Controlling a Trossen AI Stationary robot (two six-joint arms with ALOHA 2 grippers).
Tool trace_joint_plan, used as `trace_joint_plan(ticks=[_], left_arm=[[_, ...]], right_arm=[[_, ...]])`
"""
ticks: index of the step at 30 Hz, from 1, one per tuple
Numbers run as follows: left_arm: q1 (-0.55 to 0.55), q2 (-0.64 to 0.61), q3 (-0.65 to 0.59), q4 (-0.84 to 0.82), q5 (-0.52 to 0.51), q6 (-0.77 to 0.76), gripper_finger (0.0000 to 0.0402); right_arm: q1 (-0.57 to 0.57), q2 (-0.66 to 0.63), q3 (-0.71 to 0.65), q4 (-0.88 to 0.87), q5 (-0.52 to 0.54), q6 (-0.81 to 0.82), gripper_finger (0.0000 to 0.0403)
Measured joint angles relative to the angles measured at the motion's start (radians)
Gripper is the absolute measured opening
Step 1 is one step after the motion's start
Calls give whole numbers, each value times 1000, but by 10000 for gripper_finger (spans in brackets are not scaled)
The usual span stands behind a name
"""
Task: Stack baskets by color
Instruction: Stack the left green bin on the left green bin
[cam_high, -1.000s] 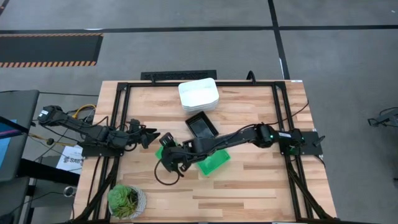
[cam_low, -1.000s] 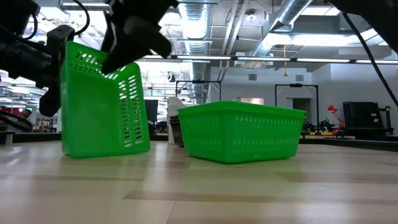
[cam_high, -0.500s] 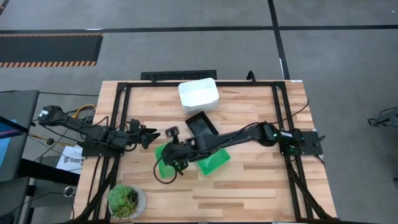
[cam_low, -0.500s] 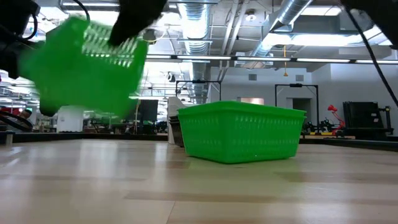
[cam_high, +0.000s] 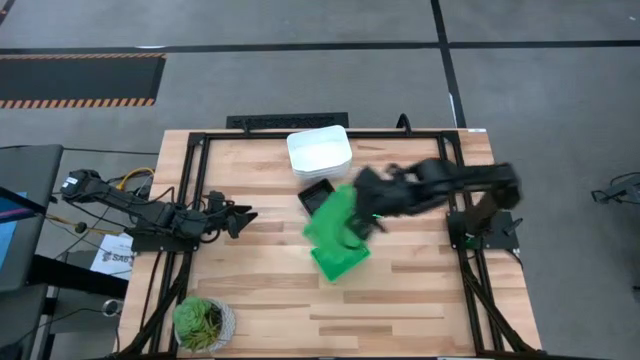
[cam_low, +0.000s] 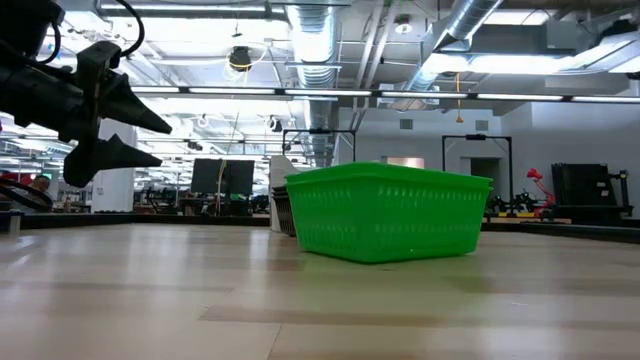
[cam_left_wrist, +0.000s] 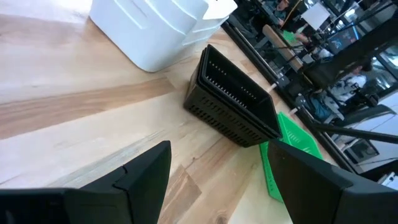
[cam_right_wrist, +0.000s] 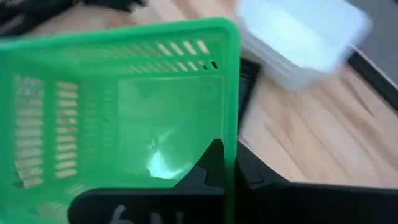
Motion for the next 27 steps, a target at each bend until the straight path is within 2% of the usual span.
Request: trace_joint_plan(ticks=[3, 5, 9, 12, 15, 18, 21, 27], left_arm=[[0, -2, 0, 0, 28, 0, 256], [0, 2, 0, -1, 52, -8, 256], [0, 4, 0, -2, 75, -32, 256], [0, 4, 0, -2, 79, -57, 256], [0, 4, 0, -2, 78, -57, 256], [0, 5, 0, -3, 74, -55, 256], [0, 5, 0, -3, 65, -55, 256], [0, 5, 0, -3, 39, -62, 256]], right_arm=[[41, -152, -185, -26, 71, 249, 9], [69, -255, -354, 43, 116, 384, 8], [98, -428, -683, 244, 137, 623, 7], [106, -501, -915, 496, 123, 684, 10], [102, -533, -1090, 719, 79, 652, 9], [100, -510, -1196, 925, 50, 594, 6], [95, -450, -1235, 1047, -3, 542, 6], [72, -318, -1236, 1081, -99, 497, 8]])
